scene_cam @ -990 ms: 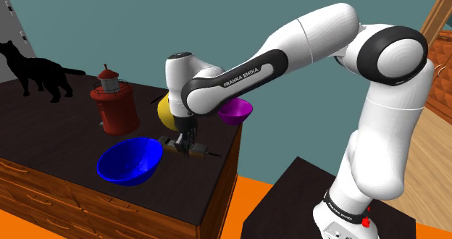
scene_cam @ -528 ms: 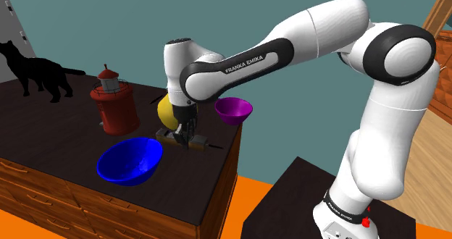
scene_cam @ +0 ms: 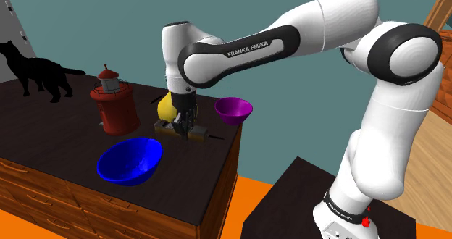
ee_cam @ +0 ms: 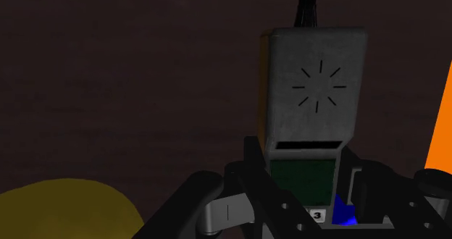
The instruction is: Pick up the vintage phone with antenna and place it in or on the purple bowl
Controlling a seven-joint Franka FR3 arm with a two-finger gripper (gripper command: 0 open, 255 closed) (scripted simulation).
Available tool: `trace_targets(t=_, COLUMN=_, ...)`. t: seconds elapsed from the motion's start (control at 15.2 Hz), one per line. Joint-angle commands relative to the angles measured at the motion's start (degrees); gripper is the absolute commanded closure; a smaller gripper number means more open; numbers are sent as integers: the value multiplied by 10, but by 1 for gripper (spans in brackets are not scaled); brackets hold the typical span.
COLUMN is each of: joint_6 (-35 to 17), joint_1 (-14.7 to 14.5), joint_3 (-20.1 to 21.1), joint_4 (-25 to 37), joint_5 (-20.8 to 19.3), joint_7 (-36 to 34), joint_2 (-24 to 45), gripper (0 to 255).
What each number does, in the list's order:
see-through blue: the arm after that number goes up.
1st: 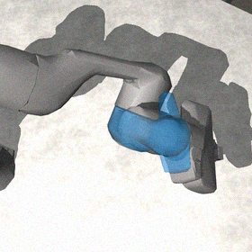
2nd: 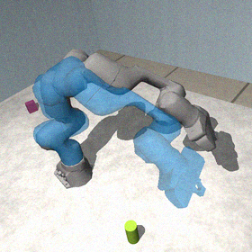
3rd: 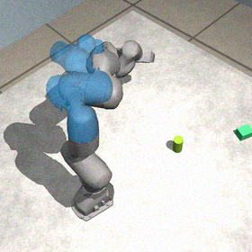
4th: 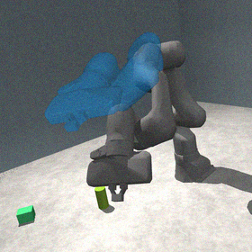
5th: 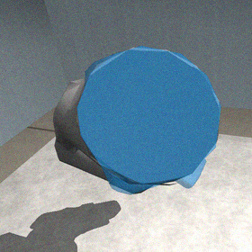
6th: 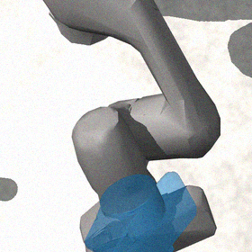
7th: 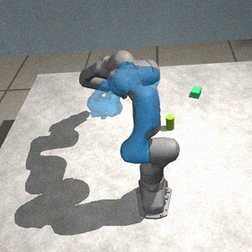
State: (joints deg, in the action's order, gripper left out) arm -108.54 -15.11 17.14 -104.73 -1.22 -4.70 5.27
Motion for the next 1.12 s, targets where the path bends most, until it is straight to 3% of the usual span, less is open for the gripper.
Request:
trace_targets(t=0.0, joint_6=17, joint_1=0, joint_3=0, joint_4=15, joint_5=1, joint_7=0, joint_2=-2, gripper=255)
trace_targets(t=0.53, joint_6=74, joint_1=0, joint_3=1, joint_4=68, joint_5=2, joint_7=1, joint_2=-6, gripper=255)
trace_targets(t=1.06, joint_6=62, joint_1=58, joint_3=-51, joint_4=6, joint_5=15, joint_7=113, joint_2=-58, gripper=255)
